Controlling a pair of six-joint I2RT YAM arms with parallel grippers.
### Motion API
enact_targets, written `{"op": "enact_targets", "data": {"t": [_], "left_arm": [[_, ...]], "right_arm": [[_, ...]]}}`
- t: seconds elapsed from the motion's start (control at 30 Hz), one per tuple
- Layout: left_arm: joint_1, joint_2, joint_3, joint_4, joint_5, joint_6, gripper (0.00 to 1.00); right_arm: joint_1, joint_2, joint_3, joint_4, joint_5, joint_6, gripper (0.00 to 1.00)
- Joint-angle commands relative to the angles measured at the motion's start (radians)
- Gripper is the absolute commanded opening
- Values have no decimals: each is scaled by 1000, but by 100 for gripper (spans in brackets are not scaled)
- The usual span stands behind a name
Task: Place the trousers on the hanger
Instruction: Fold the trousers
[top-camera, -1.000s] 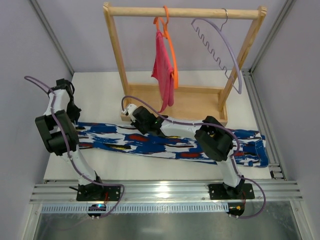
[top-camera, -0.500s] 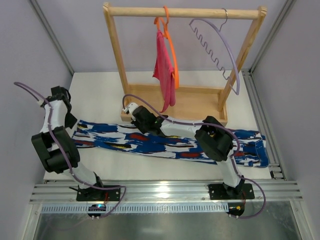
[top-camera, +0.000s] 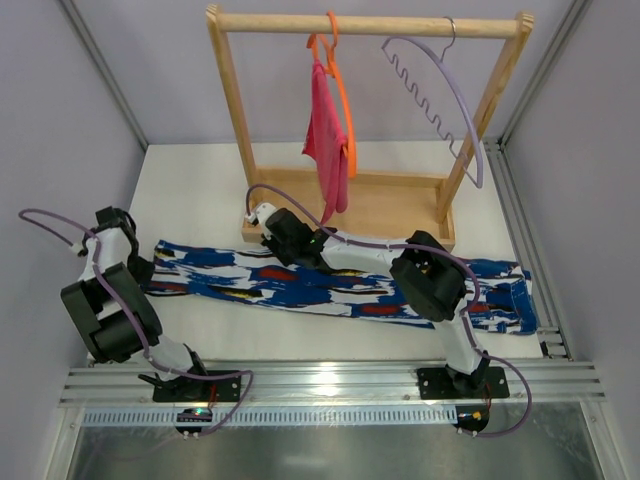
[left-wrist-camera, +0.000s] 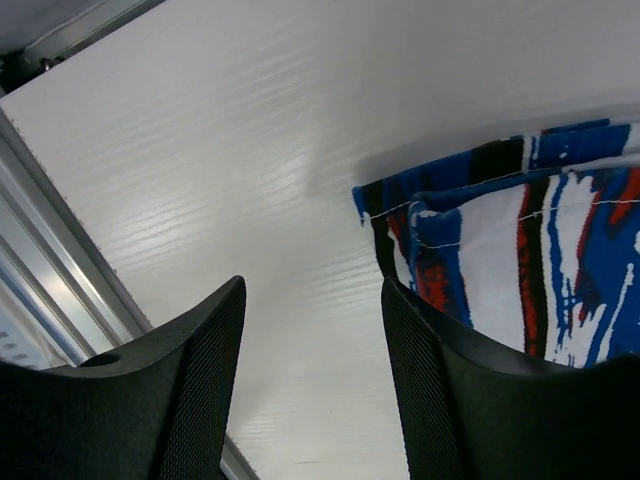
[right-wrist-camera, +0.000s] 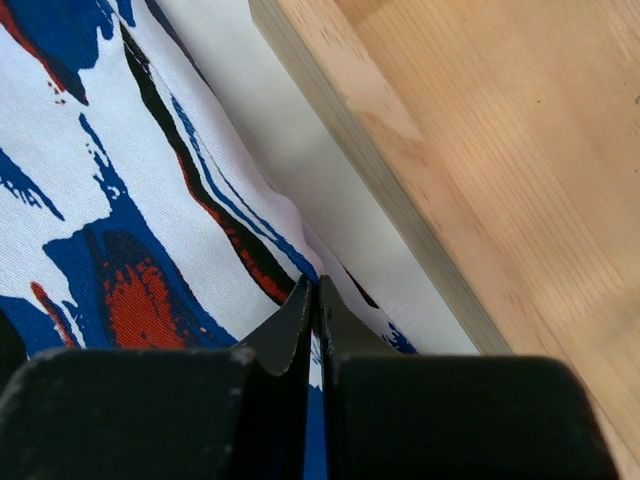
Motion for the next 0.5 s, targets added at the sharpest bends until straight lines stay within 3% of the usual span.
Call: {"op": "enact_targets", "data": {"t": [0.0,0.1,0.23,0.47], "left_arm": [[37,-77,-43,68,12,-59,56],[55,-88,-67,86,32,-66,45],[69,-54,-76,111,75,-73,36],[69,-2,-95,163,118,-89,39]], "right_arm": [[0,1,38,36,-16,10,4],[0,-1,38,36,-10,6,4],[0,-4,34,31,-12,7,4],[0,7,34,30,-12,1,4]]}}
